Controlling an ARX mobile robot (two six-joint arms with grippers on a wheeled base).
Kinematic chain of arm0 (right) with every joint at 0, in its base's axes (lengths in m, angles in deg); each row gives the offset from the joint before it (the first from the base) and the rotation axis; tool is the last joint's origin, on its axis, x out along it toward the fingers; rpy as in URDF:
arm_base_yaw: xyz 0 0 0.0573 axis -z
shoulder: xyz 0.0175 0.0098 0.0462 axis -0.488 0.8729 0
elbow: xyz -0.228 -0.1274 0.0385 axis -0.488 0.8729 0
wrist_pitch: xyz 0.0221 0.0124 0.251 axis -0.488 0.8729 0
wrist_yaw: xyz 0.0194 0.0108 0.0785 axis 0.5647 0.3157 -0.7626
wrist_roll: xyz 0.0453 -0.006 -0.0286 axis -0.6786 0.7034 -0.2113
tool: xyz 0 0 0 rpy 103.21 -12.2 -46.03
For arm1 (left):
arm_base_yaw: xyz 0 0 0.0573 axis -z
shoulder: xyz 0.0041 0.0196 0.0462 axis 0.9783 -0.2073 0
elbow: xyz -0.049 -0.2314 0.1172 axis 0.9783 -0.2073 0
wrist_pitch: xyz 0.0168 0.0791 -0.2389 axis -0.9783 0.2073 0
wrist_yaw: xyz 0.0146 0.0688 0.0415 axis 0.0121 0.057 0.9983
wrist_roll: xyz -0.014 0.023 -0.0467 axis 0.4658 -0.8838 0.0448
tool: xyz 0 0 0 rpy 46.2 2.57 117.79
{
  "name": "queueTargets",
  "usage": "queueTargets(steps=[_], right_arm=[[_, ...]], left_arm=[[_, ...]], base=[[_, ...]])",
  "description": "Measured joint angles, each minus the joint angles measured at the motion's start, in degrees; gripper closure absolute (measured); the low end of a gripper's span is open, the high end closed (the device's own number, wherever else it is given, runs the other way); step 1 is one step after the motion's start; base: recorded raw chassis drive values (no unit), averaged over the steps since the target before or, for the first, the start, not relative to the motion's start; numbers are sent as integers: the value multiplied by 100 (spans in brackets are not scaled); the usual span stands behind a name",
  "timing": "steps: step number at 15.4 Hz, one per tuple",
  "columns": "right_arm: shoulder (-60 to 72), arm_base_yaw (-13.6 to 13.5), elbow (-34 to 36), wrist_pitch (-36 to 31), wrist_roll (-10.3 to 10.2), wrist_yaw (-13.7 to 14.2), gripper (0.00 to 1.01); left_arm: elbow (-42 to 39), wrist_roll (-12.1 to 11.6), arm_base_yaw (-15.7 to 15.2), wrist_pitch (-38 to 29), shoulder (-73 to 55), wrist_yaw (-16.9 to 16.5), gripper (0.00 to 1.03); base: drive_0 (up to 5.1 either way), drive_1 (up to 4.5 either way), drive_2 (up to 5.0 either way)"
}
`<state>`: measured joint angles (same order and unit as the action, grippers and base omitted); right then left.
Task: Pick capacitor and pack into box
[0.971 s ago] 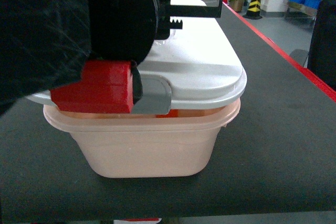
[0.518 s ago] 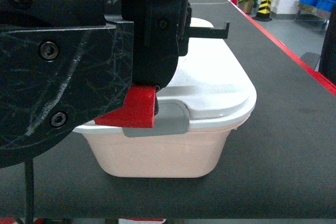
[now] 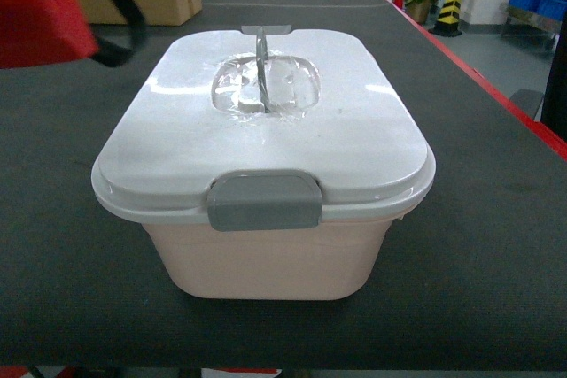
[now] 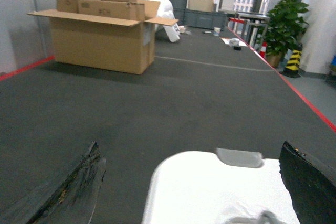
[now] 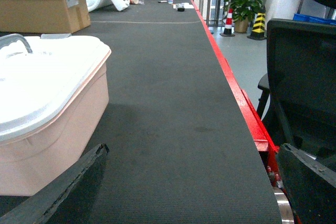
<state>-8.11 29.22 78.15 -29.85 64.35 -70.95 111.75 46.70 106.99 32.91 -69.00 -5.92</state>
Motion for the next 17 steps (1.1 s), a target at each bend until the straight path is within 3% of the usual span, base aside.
queueTargets(steps=[1,4,6,8,10,11,12,16,17], right_arm=[[0,0,0,0,0,0,3],[0,0,0,0,0,0,3],[0,0,0,0,0,2,3],[0,0,0,0,0,0,3],[0,0,0,0,0,0,3],[0,0,0,0,-2,0,3],[0,0,0,-2,0,0,3],[0,0,0,2,0,2,3],[0,0,0,0,0,0,3]], left_arm=[[-332,-68,-269,-142,291,-149,5],[-1770,-603,-809,-588,1998,-697,5],[-2944,-826,-1110,-33,3550,-944,5],[-3650,-748,-1150,911,4819,-1016,5],[-3628,-704,-1158,863,5211,-1012,5],[-3467,-555,-1335,2000,5348,-1541,14],[-3480,-463,-1451,2448,5519,-1816,21],[-3639,-407,-1620,2754,5816,-2057,31],[-3825,-376,-1740,2778,5987,-2190,40]], base=[[0,0,0],[0,0,0],[0,0,0],[0,0,0],[0,0,0],[0,0,0],[0,0,0],[0,0,0],[0,0,0]])
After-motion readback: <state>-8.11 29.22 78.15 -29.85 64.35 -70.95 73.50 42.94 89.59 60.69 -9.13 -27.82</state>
